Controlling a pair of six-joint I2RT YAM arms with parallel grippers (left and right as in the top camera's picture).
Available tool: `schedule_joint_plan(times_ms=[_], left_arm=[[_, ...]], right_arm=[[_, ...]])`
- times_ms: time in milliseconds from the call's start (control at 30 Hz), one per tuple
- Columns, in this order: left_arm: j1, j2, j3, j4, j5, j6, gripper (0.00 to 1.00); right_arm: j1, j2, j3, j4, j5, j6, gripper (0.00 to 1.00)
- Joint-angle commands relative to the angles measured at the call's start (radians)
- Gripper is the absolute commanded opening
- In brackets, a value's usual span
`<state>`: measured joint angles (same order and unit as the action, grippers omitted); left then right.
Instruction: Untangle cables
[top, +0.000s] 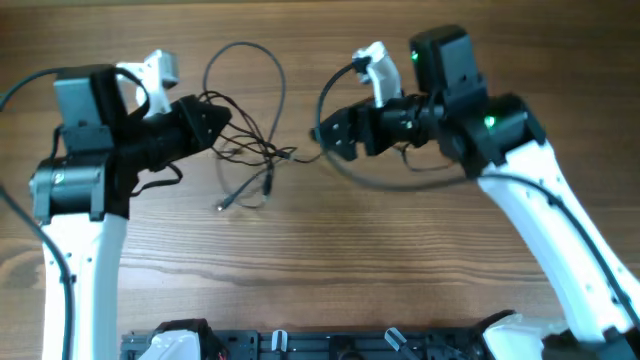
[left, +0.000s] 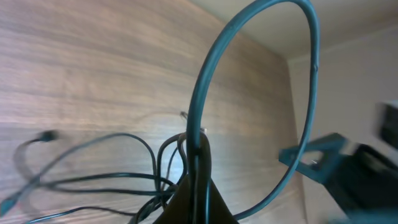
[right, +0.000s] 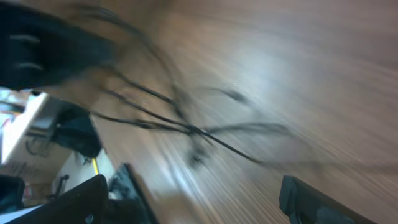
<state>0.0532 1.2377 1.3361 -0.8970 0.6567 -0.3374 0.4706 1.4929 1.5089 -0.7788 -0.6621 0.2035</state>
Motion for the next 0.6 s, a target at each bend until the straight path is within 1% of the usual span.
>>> schedule_joint_plan(times_ms=[0,67,100,167,200,233,267,300,333,367,400,500,567], left_arm=[[-0.017,0.019,0.020,0.014,0.035,-0.039,0.04],[-0.017,0.019,0.020,0.017,0.035,-0.046,0.04],[-0.017,0.019,0.020,0.017,0.035,-0.056,0.04],[-0.017,0.019,0.020,0.017,0.035,-0.064,0.04],[-0.017,0.019,0.020,0.017,0.035,-0.064,0.04],[-0.018,0.019,0.020,0.014,0.035,-0.064,0.04],[-0.019,0.019,0.020,0.011,0.035,-0.064,0.04],[-0.019,0.020,0.020,0.009,0.034,-0.064,0.04],[-0.019,0.025,0.020,0.002,0.025,-0.063,0.04],[-0.019,0.026,0.020,0.001,0.017,-0.063,0.04],[-0.019,0.029,0.020,-0.002,-0.005,-0.062,0.04],[-0.018,0.029,0.020,-0.014,-0.185,-0.060,0.04],[-0.018,0.029,0.020,-0.031,-0.312,-0.060,0.04]], right_arm=[[0.051,0.042,-0.005,0.043,0.014,0.145,0.90],[0.081,0.080,-0.005,0.089,0.014,0.183,0.88],[0.090,0.100,-0.005,0.111,0.013,0.199,0.86],[0.109,0.149,-0.005,0.169,0.013,0.245,0.75],[0.119,0.172,-0.005,0.203,0.008,0.255,0.73],[0.130,0.200,-0.005,0.237,0.011,0.273,0.65],[0.136,0.216,-0.005,0.260,0.010,0.279,0.61],[0.139,0.229,-0.005,0.276,0.014,0.291,0.59],[0.138,0.240,-0.005,0.296,0.029,0.311,0.35],[0.135,0.240,-0.005,0.293,0.066,0.326,0.15],[0.130,0.237,-0.005,0.279,0.120,0.345,0.05],[0.096,0.204,-0.004,0.141,0.413,0.455,0.04],[0.053,0.165,-0.004,0.039,0.559,0.474,0.04]])
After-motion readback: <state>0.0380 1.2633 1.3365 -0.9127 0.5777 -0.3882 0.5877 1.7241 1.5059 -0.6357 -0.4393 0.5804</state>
